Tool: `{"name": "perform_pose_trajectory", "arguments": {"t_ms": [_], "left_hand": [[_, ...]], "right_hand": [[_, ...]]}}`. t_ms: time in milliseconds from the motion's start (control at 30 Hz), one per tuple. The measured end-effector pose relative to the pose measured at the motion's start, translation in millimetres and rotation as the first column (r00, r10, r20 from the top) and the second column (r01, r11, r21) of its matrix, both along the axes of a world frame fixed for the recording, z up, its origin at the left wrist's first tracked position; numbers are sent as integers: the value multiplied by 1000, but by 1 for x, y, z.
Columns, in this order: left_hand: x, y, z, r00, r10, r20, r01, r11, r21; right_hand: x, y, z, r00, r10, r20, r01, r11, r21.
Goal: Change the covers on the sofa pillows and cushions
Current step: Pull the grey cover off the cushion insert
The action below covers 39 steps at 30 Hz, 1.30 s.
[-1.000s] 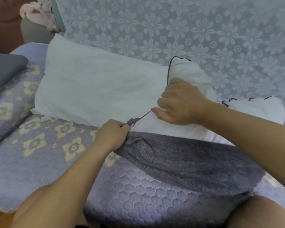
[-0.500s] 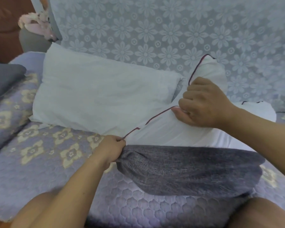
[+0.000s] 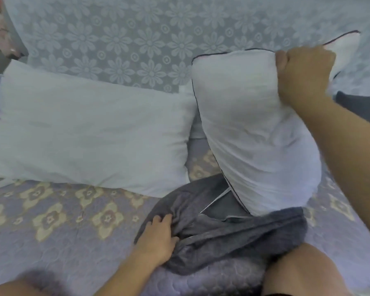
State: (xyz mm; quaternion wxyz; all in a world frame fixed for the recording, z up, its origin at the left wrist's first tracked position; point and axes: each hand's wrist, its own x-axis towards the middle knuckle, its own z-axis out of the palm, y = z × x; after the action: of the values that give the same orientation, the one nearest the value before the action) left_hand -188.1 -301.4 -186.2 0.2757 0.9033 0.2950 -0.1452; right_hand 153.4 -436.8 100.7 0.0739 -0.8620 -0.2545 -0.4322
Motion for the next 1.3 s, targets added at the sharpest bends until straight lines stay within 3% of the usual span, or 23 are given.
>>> {"name": "perform_pose_trajectory", "arguments": {"t_ms": [33,100,167,233,267,367,433,500,533,567,633,700,767,867,933,1000,1100,1167,1200,1233,1300], "left_hand": [[10,-4,13,1000,-2,-11,1,999,-35],[34,-3,49,973,94,211,-61,985,-160],[59,6,88,881,202,429,-93,961,-262],[77,13,112,875,193,443,-51,949,-312],[83,13,114,900,148,409,-16,951,-308],[96,0,100,951,54,304,45,949,-311],[112,-9,88,899,200,390,-32,918,-396],[135,-7,85,770,516,375,-248,784,-568],[146,-2,85,696,661,280,-347,651,-675],[156,3,85,646,747,155,-395,501,-770],[172,14,84,628,778,-20,-346,256,-903],[186,20,84,602,799,-14,-215,145,-966],[200,16,92,545,832,102,-65,163,-984],[215,-4,111,416,834,363,148,331,-932],[220,-16,132,299,810,504,316,414,-853],[223,-20,154,174,831,528,419,422,-804],[234,-14,178,57,907,416,448,349,-823],[254,-17,179,78,925,371,379,317,-869],[266,-21,176,127,923,363,314,310,-897],[279,-26,170,214,915,343,246,289,-925],[298,-38,150,467,851,241,65,239,-969]], "right_hand": [[2,2,0,994,-30,-105,39,995,90],[0,6,-13,978,98,-187,-63,981,185],[-9,2,-41,940,246,-236,-214,965,154],[-17,-15,-80,867,269,-421,-259,962,80],[-18,-29,-107,797,223,-562,-229,972,60],[-23,-84,-190,459,34,-888,23,998,51],[-27,-121,-227,301,76,-951,213,966,144],[-23,-146,-247,197,249,-948,377,874,308],[-18,-151,-251,124,375,-919,461,798,388],[-12,-154,-252,58,507,-860,541,708,454],[8,-154,-250,-24,664,-747,650,578,493],[32,-152,-251,-71,707,-704,718,526,456],[56,-148,-252,-111,680,-725,762,527,377],[71,-138,-229,-115,645,-756,729,572,377],[80,-131,-204,-43,661,-749,680,569,463],[94,-123,-180,89,799,-594,662,398,635],[120,-110,-135,306,877,-371,502,182,846],[141,-106,-101,457,822,-339,374,168,912],[147,-105,-82,511,783,-354,312,214,926],[154,-104,-69,548,739,-393,276,284,918],[161,-102,-58,571,592,-569,281,511,813]]}}
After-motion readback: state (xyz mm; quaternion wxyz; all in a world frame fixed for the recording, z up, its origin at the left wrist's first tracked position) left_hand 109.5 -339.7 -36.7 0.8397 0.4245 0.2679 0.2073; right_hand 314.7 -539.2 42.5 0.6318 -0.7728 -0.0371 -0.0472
